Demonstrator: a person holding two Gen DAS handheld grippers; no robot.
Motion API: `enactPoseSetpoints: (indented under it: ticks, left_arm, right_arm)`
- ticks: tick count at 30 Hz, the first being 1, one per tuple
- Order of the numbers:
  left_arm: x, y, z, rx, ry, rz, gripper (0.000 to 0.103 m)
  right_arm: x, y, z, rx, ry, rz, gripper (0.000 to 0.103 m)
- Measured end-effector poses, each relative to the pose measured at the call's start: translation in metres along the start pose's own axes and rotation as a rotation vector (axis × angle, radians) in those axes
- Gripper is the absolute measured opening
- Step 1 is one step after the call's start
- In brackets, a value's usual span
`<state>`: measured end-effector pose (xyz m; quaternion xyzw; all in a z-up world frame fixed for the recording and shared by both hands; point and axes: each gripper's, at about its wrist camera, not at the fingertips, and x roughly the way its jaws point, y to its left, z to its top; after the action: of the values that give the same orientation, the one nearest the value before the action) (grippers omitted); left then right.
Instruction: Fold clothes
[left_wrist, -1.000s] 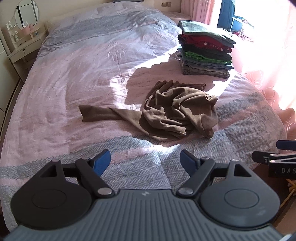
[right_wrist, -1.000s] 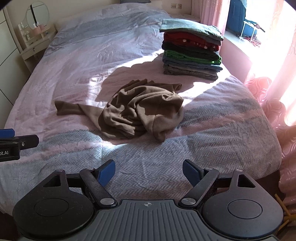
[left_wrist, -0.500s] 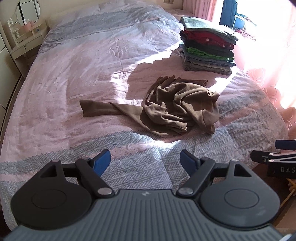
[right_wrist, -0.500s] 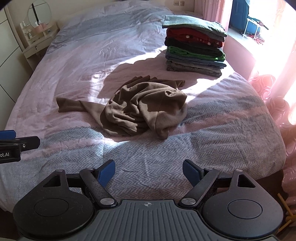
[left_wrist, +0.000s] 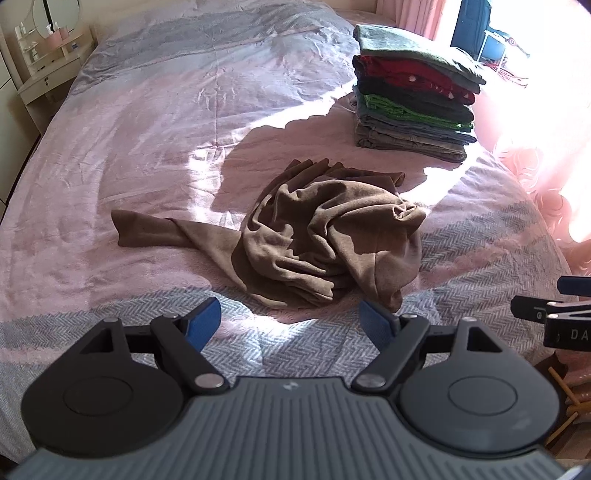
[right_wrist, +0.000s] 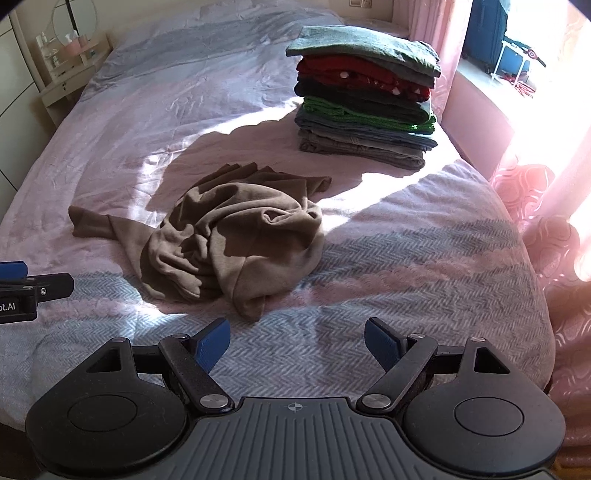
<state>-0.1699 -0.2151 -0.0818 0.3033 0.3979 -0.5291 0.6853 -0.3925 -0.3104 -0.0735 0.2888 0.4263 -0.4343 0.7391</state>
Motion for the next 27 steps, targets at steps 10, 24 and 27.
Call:
enactPoseSetpoints:
  ticks: [10,24,27]
  left_arm:
    - [0.057,0.011,-0.033,-0.094,0.121,0.057,0.073]
    - [0.158,0.02,-0.076,0.453,-0.016,0.053,0.065]
    - [0.18,0.019,-0.084,0.649,-0.071,0.057,0.065]
  right_arm:
    - [0.061,-0.024,0.003,-0.109,0.091,0.041,0.083]
    - [0.171,-0.022,-0.025,-0.433,0.067,-0.042,0.083]
    - [0.19,-0.018,-0.035,-0.598,-0.005,-0.053,0.083]
